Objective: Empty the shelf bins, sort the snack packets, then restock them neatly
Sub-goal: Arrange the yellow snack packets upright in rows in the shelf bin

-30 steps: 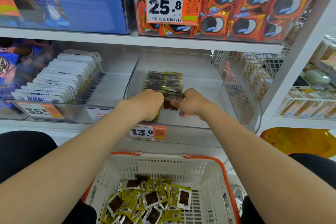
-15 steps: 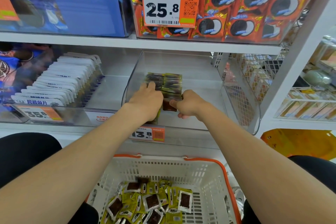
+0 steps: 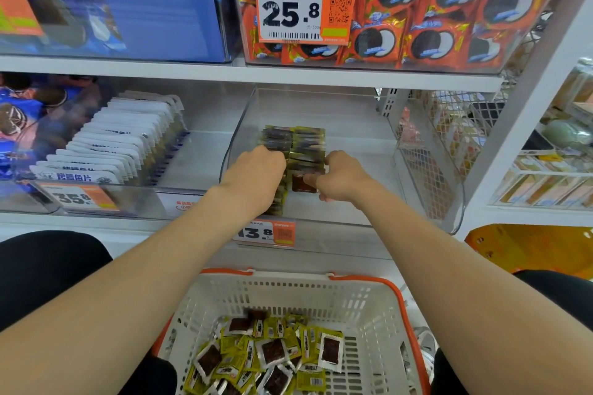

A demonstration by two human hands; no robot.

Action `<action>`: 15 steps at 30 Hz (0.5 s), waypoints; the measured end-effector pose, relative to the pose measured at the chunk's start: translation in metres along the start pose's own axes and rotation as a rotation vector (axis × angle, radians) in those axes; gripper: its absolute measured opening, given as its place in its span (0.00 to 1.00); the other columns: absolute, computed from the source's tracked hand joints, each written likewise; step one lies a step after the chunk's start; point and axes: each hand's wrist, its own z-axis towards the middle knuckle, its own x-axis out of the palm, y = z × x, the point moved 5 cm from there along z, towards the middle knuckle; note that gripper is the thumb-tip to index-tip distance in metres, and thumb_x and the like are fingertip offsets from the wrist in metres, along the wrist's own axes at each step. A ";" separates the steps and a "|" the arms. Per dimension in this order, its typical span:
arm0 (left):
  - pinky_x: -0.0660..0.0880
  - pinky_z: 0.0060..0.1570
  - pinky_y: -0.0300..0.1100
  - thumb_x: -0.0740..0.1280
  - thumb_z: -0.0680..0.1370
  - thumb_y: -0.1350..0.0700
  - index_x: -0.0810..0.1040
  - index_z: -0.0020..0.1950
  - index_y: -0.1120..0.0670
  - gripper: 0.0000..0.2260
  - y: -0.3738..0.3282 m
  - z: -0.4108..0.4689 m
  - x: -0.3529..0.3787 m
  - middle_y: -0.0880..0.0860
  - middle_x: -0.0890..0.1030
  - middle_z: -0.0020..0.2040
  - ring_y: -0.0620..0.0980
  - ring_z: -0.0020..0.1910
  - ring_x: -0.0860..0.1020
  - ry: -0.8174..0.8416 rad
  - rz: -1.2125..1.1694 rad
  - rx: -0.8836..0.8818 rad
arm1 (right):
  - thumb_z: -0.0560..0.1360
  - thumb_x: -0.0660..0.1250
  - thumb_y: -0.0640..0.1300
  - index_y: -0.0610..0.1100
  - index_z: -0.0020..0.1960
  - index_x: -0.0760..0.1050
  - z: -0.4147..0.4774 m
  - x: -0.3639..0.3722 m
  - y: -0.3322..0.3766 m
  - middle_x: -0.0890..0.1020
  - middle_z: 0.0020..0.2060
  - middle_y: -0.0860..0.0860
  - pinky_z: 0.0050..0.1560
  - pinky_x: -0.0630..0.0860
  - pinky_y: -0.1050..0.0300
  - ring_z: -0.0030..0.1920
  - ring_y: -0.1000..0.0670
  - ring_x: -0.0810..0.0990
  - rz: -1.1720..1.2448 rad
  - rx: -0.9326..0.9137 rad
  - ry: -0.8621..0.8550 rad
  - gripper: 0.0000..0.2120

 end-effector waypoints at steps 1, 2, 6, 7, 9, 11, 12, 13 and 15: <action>0.73 0.46 0.47 0.61 0.79 0.74 0.78 0.58 0.59 0.14 0.000 0.000 -0.001 0.59 0.77 0.53 0.57 0.46 0.74 -0.009 0.012 -0.004 | 0.79 0.72 0.51 0.38 0.56 0.78 0.000 0.000 -0.001 0.87 0.41 0.41 0.58 0.83 0.46 0.46 0.45 0.87 0.012 0.006 -0.005 0.16; 0.75 0.46 0.48 0.62 0.78 0.74 0.78 0.57 0.59 0.14 0.000 0.000 -0.001 0.58 0.77 0.51 0.57 0.45 0.74 -0.018 0.018 -0.006 | 0.78 0.73 0.51 0.39 0.54 0.79 -0.001 0.000 -0.001 0.87 0.41 0.42 0.58 0.83 0.46 0.45 0.46 0.87 0.033 0.016 0.001 0.15; 0.81 0.52 0.53 0.65 0.79 0.72 0.79 0.54 0.59 0.11 0.002 0.001 -0.002 0.60 0.81 0.51 0.59 0.49 0.81 -0.018 0.011 0.004 | 0.73 0.80 0.50 0.46 0.46 0.76 -0.006 -0.002 0.000 0.84 0.45 0.46 0.54 0.85 0.47 0.46 0.45 0.87 0.126 0.030 0.069 0.14; 0.80 0.51 0.51 0.64 0.79 0.72 0.78 0.54 0.59 0.11 0.002 0.001 -0.003 0.59 0.80 0.51 0.59 0.49 0.81 -0.019 0.017 0.003 | 0.72 0.81 0.50 0.48 0.46 0.76 -0.010 -0.004 0.002 0.83 0.47 0.46 0.54 0.85 0.48 0.48 0.45 0.87 0.118 0.014 0.078 0.14; 0.75 0.46 0.48 0.62 0.78 0.73 0.76 0.55 0.58 0.13 -0.001 0.002 -0.005 0.57 0.75 0.49 0.57 0.46 0.75 -0.027 0.047 0.009 | 0.72 0.81 0.51 0.46 0.52 0.75 -0.014 -0.009 0.007 0.82 0.52 0.47 0.53 0.81 0.50 0.52 0.44 0.83 -0.017 -0.095 0.021 0.17; 0.70 0.44 0.48 0.61 0.77 0.75 0.73 0.54 0.56 0.14 -0.005 0.002 -0.008 0.57 0.71 0.48 0.57 0.45 0.70 -0.031 0.080 0.011 | 0.71 0.82 0.49 0.43 0.62 0.68 -0.016 -0.010 0.014 0.78 0.55 0.47 0.49 0.74 0.53 0.51 0.46 0.78 -0.177 -0.240 -0.085 0.29; 0.69 0.44 0.48 0.61 0.76 0.75 0.71 0.52 0.56 0.14 -0.007 0.003 -0.008 0.58 0.71 0.48 0.58 0.45 0.70 -0.033 0.097 0.011 | 0.70 0.82 0.47 0.44 0.63 0.66 -0.016 -0.009 0.016 0.76 0.55 0.46 0.48 0.74 0.52 0.50 0.45 0.77 -0.231 -0.292 -0.132 0.31; 0.69 0.43 0.49 0.61 0.76 0.75 0.69 0.51 0.56 0.14 -0.009 0.004 -0.008 0.59 0.73 0.48 0.59 0.46 0.71 -0.040 0.110 0.014 | 0.70 0.82 0.45 0.45 0.61 0.65 -0.013 -0.008 0.017 0.75 0.56 0.45 0.48 0.76 0.49 0.48 0.44 0.77 -0.268 -0.329 -0.175 0.30; 0.69 0.43 0.49 0.62 0.76 0.74 0.68 0.49 0.55 0.14 -0.011 0.008 -0.006 0.60 0.77 0.52 0.62 0.49 0.76 -0.064 0.099 0.036 | 0.71 0.81 0.44 0.47 0.54 0.67 -0.010 -0.010 0.020 0.69 0.56 0.46 0.47 0.80 0.44 0.43 0.41 0.77 -0.360 -0.375 -0.235 0.24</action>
